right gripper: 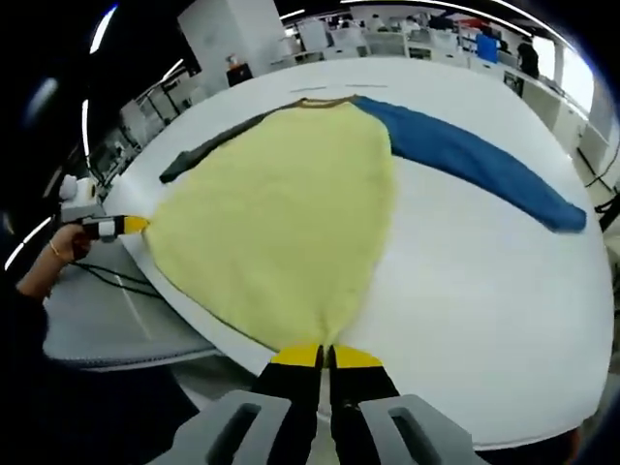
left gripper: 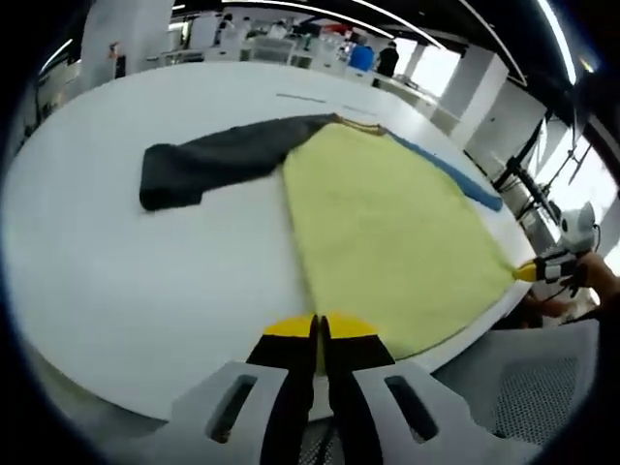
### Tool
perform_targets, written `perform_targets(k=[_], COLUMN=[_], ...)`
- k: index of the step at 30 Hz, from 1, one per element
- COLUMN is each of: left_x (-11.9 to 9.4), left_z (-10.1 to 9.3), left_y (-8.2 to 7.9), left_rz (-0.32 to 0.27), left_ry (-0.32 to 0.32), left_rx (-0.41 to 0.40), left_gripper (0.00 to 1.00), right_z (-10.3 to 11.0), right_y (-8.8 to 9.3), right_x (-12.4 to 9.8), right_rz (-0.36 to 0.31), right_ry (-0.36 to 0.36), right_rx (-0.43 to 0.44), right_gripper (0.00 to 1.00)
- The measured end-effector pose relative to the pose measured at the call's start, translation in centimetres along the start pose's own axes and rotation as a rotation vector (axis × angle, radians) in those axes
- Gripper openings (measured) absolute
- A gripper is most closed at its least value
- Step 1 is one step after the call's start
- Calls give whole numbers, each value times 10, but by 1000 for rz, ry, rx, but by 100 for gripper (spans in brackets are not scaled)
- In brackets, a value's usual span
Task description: Fold the garment on the visible template until the final outline fits inside the template.
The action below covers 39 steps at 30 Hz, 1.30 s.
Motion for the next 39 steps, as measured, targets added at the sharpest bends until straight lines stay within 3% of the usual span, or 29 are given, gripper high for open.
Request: perform_targets(k=[5,15,18,29,33,39], left_x=[2,0,-2,-6,-8,-7], left_z=[7,5,4,-6,-10,-16], left_y=[8,5,2,-8,-15,-22], left_rz=[73,68,61,-19,-81,-123], left_ry=[-49,-39,-44,18,52,86], left_rx=[90,95,115,137,130,181], left_gripper=[0,1,5,30,40,60], right_z=[0,-1,-1,-6,-19,-45], right_y=[2,4,3,-12,-20,-28], right_x=[6,6,3,-13,-18,-24], right_rz=[7,14,9,-112,-169,-218], right_ry=[8,2,1,-16,2,37], right_rx=[12,9,7,-34,-8,47], right_gripper=[0,0,9,47,56,62])
Point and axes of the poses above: the point that each gripper's makers call its tool centre point, and the gripper's own axes: x roughly forward along the fingers, z roughly to its left, y roughly out of its underside, the point moved 10 cm from there along -x, roughly backward along the fingers, and after that the axes turned 8 degrees about y, right-handed, at the moved point
